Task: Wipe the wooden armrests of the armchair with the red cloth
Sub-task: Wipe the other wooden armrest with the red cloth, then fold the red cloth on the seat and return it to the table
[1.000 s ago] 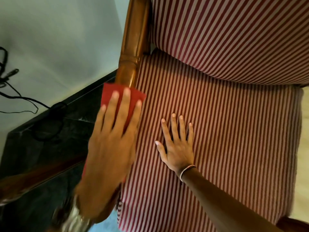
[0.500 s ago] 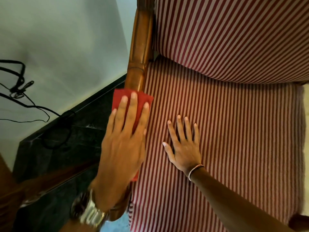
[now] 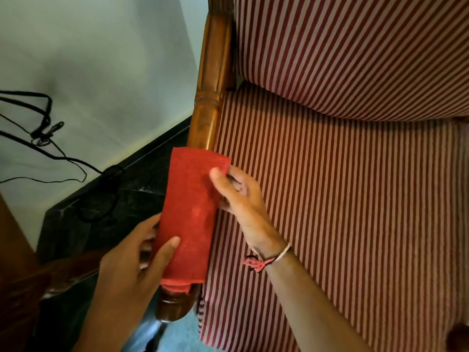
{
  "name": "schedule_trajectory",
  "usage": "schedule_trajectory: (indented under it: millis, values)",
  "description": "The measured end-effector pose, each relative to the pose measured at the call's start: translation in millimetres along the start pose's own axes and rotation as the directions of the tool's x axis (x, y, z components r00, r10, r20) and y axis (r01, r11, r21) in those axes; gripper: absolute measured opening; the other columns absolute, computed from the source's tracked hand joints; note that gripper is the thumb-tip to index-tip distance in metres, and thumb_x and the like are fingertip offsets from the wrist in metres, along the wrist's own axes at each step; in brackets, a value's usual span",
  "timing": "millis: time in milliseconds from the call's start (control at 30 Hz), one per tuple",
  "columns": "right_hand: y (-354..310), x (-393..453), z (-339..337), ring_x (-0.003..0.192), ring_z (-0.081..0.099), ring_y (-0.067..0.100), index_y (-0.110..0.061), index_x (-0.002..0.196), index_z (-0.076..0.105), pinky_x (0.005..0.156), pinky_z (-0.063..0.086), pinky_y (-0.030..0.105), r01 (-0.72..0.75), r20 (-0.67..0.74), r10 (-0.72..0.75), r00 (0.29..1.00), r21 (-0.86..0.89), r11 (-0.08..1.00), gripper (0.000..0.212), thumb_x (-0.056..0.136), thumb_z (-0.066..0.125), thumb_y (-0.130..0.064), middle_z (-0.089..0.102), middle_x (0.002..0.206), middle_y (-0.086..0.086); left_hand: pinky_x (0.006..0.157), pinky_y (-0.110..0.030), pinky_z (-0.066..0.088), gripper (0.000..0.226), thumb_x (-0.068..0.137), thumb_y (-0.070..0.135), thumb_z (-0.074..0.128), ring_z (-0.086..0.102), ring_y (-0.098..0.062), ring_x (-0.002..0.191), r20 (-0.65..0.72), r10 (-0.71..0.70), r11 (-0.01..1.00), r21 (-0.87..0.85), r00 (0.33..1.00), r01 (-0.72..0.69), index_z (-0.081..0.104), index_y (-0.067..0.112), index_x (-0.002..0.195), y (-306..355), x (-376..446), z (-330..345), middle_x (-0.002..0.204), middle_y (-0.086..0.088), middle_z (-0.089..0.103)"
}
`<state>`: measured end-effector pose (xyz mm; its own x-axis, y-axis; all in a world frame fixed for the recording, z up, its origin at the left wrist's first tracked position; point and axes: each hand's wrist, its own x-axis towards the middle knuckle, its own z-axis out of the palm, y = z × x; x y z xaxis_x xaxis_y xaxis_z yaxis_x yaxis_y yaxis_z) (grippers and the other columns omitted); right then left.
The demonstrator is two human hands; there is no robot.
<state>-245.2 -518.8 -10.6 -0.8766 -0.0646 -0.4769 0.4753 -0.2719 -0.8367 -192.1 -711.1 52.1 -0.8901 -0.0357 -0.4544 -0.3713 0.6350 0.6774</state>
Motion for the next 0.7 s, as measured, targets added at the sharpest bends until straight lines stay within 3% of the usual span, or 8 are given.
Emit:
schedule_trajectory:
  millis: [100, 200, 333, 433, 533, 633, 700]
  values:
    - [-10.1, 0.3, 6.9, 0.117, 0.071, 0.016, -0.013, 0.133, 0.063, 0.097, 0.061, 0.029, -0.059, -0.036, 0.057, 0.998, -0.044, 0.997, 0.048, 0.088, 0.080, -0.013, 0.072, 0.128, 0.004, 0.067, -0.021, 0.051, 0.043, 0.067, 0.060, 0.062, 0.067, -0.004, 0.087, -0.050, -0.047, 0.997, 0.052, 0.998, 0.050, 0.055, 0.044, 0.106, 3.2, -0.7, -0.1, 0.095, 0.018, 0.066]
    - [-16.5, 3.0, 5.0, 0.111, 0.075, 0.021, -0.008, 0.129, 0.065, 0.093, 0.064, 0.039, -0.086, -0.065, 0.084, 0.994, -0.019, 0.996, 0.051, 0.081, 0.085, -0.010, 0.075, 0.123, 0.008, 0.057, -0.014, 0.043, 0.030, 0.066, 0.061, 0.066, 0.062, 0.000, 0.073, -0.086, -0.039, 0.983, 0.175, 0.996, 0.054, 0.051, 0.047, 0.087, 12.9, 5.1, 0.0, 0.083, 0.020, 0.063]
    - [-21.9, 0.8, -6.1, 0.103, 0.077, 0.028, -0.001, 0.116, 0.070, 0.091, 0.064, 0.051, -0.056, -0.100, 0.048, 0.994, -0.076, 0.996, 0.042, 0.079, 0.087, -0.008, 0.078, 0.112, 0.015, 0.054, -0.016, 0.038, 0.041, 0.073, 0.043, 0.082, 0.055, 0.001, 0.066, -0.135, -0.004, 0.946, 0.320, 0.991, 0.047, 0.048, 0.033, 0.094, 25.8, 3.7, 16.7, 0.076, 0.017, 0.056]
    - [-27.8, -5.4, -28.7, 0.087, 0.075, 0.028, -0.011, 0.093, 0.067, 0.086, 0.063, 0.055, 0.028, -0.186, -0.069, 0.980, -0.215, 0.976, 0.027, 0.077, 0.087, -0.004, 0.077, 0.094, 0.012, 0.056, -0.018, 0.039, 0.041, 0.076, 0.032, 0.084, 0.054, -0.003, 0.066, -0.143, 0.030, 0.959, 0.283, 0.989, 0.012, 0.048, 0.029, 0.096, 48.5, -5.3, 44.8, 0.075, 0.013, 0.054]
    - [-38.0, -19.4, -68.1, 0.089, 0.075, 0.033, -0.019, 0.087, 0.062, 0.086, 0.061, 0.054, 0.083, -0.248, -0.155, 0.956, -0.277, 0.957, 0.031, 0.076, 0.088, -0.005, 0.077, 0.095, 0.017, 0.061, -0.024, 0.047, 0.038, 0.076, 0.032, 0.084, 0.056, -0.006, 0.067, -0.126, 0.081, 0.978, 0.201, 0.989, -0.055, 0.053, 0.025, 0.097, 72.3, -18.3, 79.5, 0.076, 0.010, 0.055]
    - [-54.4, -47.7, -129.8, 0.077, 0.071, 0.010, -0.023, 0.082, 0.060, 0.077, 0.061, 0.039, 0.146, -0.280, -0.230, 0.932, -0.291, 0.945, 0.034, 0.076, 0.089, -0.006, 0.075, 0.084, 0.005, 0.071, -0.031, 0.056, 0.036, 0.079, 0.036, 0.081, 0.063, -0.008, 0.081, -0.063, 0.055, 0.997, 0.051, 0.996, -0.052, 0.053, 0.028, 0.101, 103.7, -38.2, 127.1, 0.088, 0.011, 0.062]
    - [-67.1, -68.1, -163.7, 0.078, 0.071, 0.010, -0.019, 0.084, 0.061, 0.076, 0.060, 0.037, 0.173, -0.313, -0.269, 0.911, -0.302, 0.938, 0.032, 0.076, 0.089, -0.006, 0.075, 0.086, 0.006, 0.081, -0.044, 0.061, 0.033, 0.083, 0.034, 0.077, 0.068, -0.013, 0.090, 0.025, 0.020, 0.996, -0.086, 0.999, -0.018, 0.053, 0.027, 0.105, 123.9, -50.7, 155.1, 0.098, 0.009, 0.066]
